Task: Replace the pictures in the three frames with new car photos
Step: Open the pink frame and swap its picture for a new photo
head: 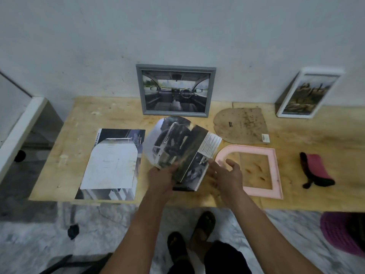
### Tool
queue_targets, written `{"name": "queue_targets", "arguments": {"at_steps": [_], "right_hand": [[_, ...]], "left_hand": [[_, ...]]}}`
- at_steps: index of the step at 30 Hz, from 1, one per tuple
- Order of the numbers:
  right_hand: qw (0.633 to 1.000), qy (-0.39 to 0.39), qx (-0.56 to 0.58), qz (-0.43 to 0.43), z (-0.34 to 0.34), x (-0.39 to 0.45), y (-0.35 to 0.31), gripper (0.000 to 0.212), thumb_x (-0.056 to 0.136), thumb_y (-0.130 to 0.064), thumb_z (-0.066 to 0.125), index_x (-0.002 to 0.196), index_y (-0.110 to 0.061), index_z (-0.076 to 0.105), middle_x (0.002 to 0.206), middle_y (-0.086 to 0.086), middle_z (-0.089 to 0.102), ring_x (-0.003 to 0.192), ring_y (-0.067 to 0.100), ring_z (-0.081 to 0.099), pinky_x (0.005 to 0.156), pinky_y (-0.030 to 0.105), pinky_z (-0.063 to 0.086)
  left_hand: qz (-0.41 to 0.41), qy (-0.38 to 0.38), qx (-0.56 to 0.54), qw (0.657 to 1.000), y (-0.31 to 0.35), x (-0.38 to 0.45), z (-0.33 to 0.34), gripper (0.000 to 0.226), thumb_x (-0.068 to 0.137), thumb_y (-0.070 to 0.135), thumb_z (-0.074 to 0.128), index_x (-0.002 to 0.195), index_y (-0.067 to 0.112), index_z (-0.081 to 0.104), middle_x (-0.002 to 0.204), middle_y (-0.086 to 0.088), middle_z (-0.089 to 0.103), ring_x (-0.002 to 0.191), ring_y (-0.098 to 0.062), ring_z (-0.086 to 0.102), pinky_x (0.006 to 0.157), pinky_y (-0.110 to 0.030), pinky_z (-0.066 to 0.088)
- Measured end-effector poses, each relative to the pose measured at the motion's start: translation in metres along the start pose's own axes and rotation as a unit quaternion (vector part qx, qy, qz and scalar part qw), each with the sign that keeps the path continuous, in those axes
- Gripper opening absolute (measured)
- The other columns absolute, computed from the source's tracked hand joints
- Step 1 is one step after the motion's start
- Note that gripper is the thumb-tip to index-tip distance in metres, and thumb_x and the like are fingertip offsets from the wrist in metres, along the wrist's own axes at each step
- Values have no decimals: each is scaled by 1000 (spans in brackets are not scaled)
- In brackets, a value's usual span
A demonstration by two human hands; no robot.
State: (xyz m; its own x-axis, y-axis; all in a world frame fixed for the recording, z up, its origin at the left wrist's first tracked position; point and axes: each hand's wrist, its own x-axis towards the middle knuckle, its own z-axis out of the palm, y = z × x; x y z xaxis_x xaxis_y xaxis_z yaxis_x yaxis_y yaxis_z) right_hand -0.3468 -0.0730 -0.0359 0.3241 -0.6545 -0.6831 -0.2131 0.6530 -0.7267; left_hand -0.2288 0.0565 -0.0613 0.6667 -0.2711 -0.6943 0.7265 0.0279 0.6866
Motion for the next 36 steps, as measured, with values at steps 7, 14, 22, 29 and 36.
{"name": "queue_targets", "arguments": {"at_steps": [7, 14, 22, 29, 36], "right_hand": [[997, -21, -16, -75, -48, 2, -14, 25, 88, 6, 63, 105, -12, 64, 98, 12, 74, 74, 21, 72, 56, 30, 58], [965, -23, -144, -219, -137, 47, -70, 29, 81, 19, 59, 80, -9, 69, 84, 3, 71, 77, 16, 67, 66, 26, 53], [919, -53, -190, -342, -217, 105, -110, 47, 67, 16, 77, 76, -29, 73, 106, 13, 68, 104, 14, 66, 83, 31, 57], [927, -154, -198, -277, -243, 131, -132, 26, 78, 25, 63, 96, 7, 67, 83, -8, 74, 77, -2, 69, 68, 17, 54], [908, -123, -272, -295, -232, 135, -126, 9, 87, -4, 70, 94, -7, 72, 90, -1, 74, 81, 6, 70, 70, 18, 56]], "left_hand": [[-35, -80, 25, 996, -22, -20, 45, 38, 79, -5, 76, 114, 5, 67, 111, -18, 73, 98, -37, 71, 78, -56, 60], [90, -98, 108, 985, -3, -13, 109, 22, 90, -10, 57, 96, 11, 64, 95, -10, 68, 85, -29, 67, 69, -37, 55], [216, -84, 232, 945, -39, -9, 178, 24, 74, -24, 66, 88, -6, 75, 118, -4, 66, 104, -9, 63, 94, -39, 55], [234, -107, 264, 930, -69, -12, 184, 32, 64, -28, 73, 91, -10, 74, 100, 5, 74, 95, -2, 68, 80, -16, 55], [126, -91, 236, 959, -66, -11, 172, 13, 77, 3, 80, 71, 14, 77, 82, -6, 75, 81, -23, 68, 80, -38, 55]]}}
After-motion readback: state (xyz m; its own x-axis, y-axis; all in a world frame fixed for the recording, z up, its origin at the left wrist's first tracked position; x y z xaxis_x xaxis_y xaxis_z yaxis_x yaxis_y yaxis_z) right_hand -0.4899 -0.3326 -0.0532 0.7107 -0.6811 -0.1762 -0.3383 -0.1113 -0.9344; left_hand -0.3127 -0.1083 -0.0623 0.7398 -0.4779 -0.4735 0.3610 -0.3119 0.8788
